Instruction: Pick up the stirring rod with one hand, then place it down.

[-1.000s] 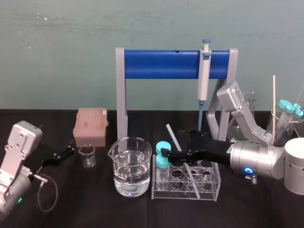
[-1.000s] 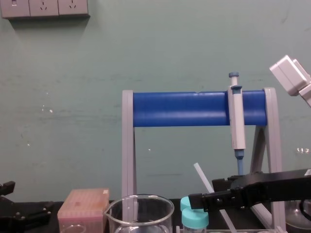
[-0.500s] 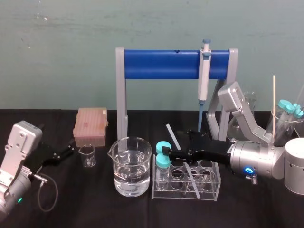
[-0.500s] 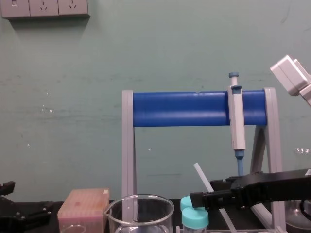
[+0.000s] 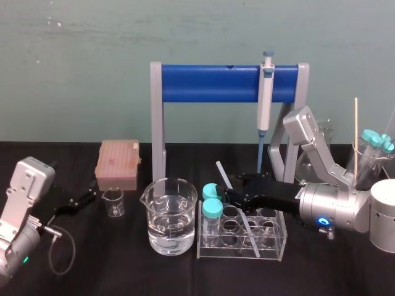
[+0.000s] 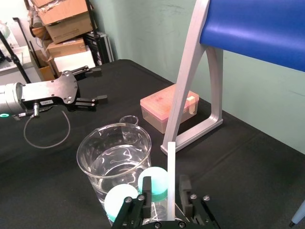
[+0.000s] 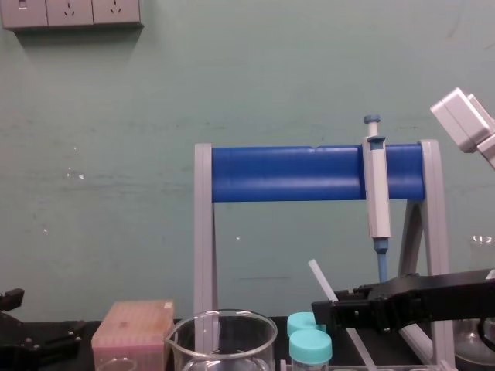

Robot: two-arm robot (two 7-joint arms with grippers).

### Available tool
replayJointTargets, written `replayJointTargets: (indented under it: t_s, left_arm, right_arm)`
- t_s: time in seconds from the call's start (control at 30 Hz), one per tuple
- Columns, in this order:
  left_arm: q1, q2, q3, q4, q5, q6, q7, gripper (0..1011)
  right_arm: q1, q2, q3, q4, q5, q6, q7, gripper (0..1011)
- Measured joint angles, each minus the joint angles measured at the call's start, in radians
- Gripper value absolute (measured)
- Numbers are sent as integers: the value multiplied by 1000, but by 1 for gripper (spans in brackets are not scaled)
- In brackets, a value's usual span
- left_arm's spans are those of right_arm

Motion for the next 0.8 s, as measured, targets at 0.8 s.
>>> replayJointTargets:
  t_s: [0.8]
  left_arm:
    - [0,0,0,0,0,0,0,1000]
  right_arm:
    - [-15,-4,12,-2,-2,-37,-11,62]
